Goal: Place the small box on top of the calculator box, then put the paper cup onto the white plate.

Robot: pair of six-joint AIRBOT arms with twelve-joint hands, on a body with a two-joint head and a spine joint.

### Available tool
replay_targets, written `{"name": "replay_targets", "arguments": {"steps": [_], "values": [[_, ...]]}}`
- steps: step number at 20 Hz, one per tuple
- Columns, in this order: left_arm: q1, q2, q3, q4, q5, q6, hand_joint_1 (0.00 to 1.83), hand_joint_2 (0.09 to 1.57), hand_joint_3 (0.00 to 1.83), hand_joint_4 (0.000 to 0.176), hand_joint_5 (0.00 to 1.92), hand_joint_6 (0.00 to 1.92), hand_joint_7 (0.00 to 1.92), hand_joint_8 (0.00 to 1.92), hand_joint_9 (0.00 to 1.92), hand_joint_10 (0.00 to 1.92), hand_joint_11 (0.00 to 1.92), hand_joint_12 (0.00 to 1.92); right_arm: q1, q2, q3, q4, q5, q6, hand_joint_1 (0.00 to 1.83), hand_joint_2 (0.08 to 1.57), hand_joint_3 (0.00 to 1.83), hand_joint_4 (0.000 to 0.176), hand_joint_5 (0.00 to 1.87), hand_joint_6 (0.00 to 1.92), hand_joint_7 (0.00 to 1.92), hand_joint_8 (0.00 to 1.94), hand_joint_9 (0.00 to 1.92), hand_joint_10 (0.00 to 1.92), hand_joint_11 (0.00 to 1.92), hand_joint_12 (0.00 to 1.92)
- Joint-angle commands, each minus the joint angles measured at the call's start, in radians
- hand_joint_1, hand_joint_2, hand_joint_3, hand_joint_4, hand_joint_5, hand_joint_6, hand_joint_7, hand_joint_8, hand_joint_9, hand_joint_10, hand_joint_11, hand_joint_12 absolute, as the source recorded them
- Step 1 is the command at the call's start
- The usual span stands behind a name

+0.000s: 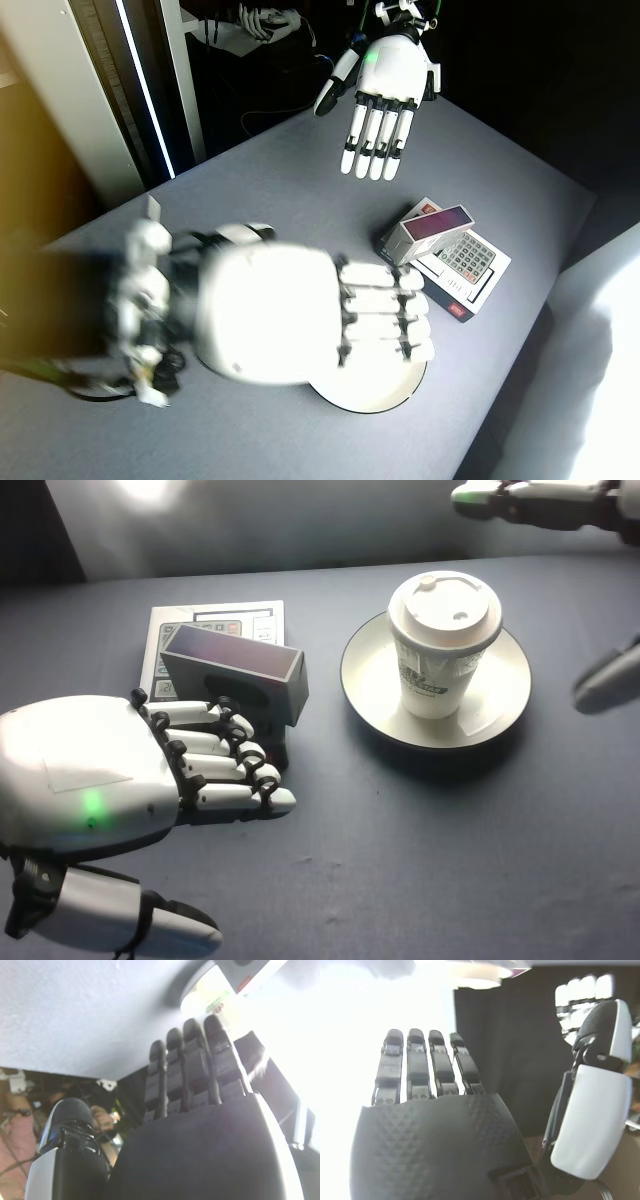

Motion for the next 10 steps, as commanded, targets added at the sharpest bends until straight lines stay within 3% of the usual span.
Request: {"name": "replay_targets", "arguments": {"steps": [1, 4, 5, 10], "values": [[-0.008, 0.002, 0.004, -0.039, -0.079, -0.004, 0.0, 1.23, 0.0, 0.0, 0.22, 0.0, 0.25, 0.0, 0.23, 0.0, 0.0, 0.43, -0.003, 0.028, -0.012, 0.041, 0.05, 0.029, 0.59, 0.72, 0.0, 0.0, 0.0, 0.0, 0.0, 0.0, 0.0, 0.0, 0.0, 0.0], [-0.008, -0.001, 0.009, -0.054, -0.088, -0.004, 0.0, 1.23, 0.0, 0.0, 0.17, 0.0, 0.2, 0.0, 0.19, 0.0, 0.0, 0.3, -0.036, 0.082, -0.065, 0.038, 0.051, 0.029, 0.62, 0.71, 0.0, 0.0, 0.0, 0.0, 0.0, 0.0, 0.0, 0.0, 0.0, 0.0], [-0.009, -0.001, 0.01, -0.061, -0.088, -0.004, 0.0, 1.23, 0.0, 0.0, 0.22, 0.0, 0.26, 0.01, 0.24, 0.01, 0.0, 0.4, -0.045, 0.112, -0.096, 0.03, 0.06, 0.028, 0.62, 0.72, 0.0, 0.0, 0.0, 0.0, 0.0, 0.0, 0.0, 0.0, 0.01, 0.0], [-0.017, -0.001, 0.014, -0.076, -0.095, -0.004, 0.01, 1.23, 0.0, 0.0, 0.21, 0.0, 0.24, 0.0, 0.23, 0.0, 0.0, 0.42, -0.044, 0.229, -0.206, -0.072, 0.095, 0.026, 0.66, 0.76, 0.01, 0.0, 0.0, 0.0, 0.0, 0.0, 0.0, 0.0, 0.0, 0.0]]}}
